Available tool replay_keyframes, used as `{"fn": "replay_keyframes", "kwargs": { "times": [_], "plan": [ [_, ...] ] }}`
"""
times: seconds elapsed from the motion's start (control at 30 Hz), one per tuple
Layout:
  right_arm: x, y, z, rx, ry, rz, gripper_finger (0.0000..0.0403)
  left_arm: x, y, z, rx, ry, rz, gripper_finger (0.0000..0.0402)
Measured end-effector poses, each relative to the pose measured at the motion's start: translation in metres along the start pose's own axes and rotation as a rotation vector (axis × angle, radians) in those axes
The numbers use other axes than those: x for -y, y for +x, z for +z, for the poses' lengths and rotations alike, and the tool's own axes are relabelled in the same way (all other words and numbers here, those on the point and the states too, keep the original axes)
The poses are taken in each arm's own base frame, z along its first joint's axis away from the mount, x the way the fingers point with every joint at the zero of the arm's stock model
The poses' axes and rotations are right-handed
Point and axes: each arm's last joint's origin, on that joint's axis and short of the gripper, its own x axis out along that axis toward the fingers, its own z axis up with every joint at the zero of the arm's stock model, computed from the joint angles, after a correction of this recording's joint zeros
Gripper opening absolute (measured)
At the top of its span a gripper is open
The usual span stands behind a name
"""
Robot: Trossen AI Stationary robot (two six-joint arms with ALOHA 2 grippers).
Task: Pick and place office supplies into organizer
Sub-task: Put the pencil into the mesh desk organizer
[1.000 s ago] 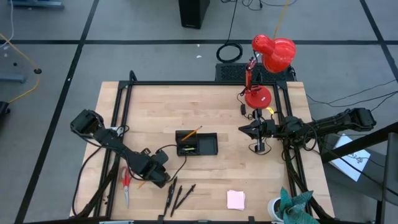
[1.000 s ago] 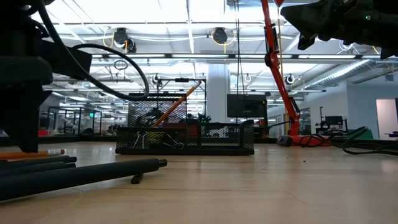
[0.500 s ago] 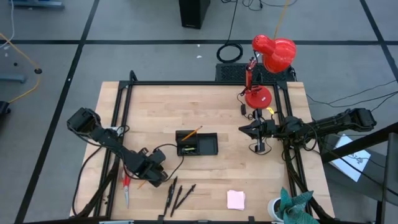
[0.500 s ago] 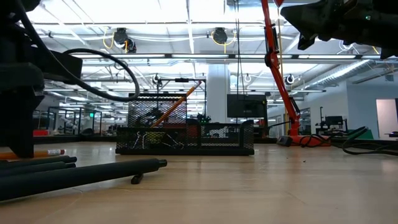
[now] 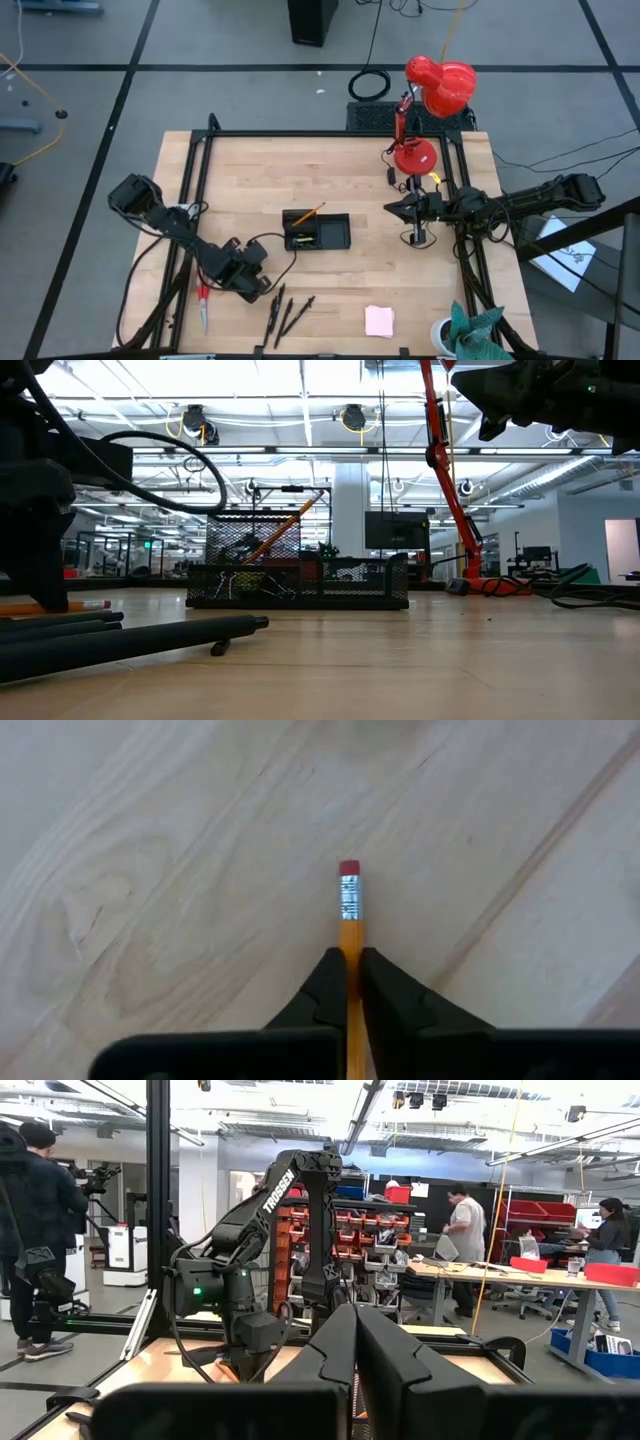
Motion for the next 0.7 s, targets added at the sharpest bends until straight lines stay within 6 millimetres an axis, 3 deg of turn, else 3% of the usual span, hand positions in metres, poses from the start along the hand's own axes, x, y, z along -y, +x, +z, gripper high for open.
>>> {"fn": "replay_keyframes", "kwargs": {
  "times": [0.17, 0.37, 0.5, 0.7],
  "plan": [
    [0.0, 0.0, 0.0, 0.0, 0.0, 0.0, 0.0004, 0.004, -0.001, -0.005, 0.116, 0.021, -0.003, 0.0038],
    [0.0, 0.0, 0.0, -0.001, 0.0, 0.0, 0.0004, 0.005, -0.007, -0.011, 0.236, 0.05, -0.001, 0.0019],
    [0.0, 0.0, 0.0, -0.001, 0.0, 0.0, 0.0004, 0.005, -0.021, -0.01, 0.352, 0.051, -0.025, 0.0006],
    [0.0, 0.0, 0.0, -0.001, 0.001, 0.0, 0.0004, -0.003, -0.057, -0.001, 0.512, 0.082, -0.094, 0.0026]
  ]
}}
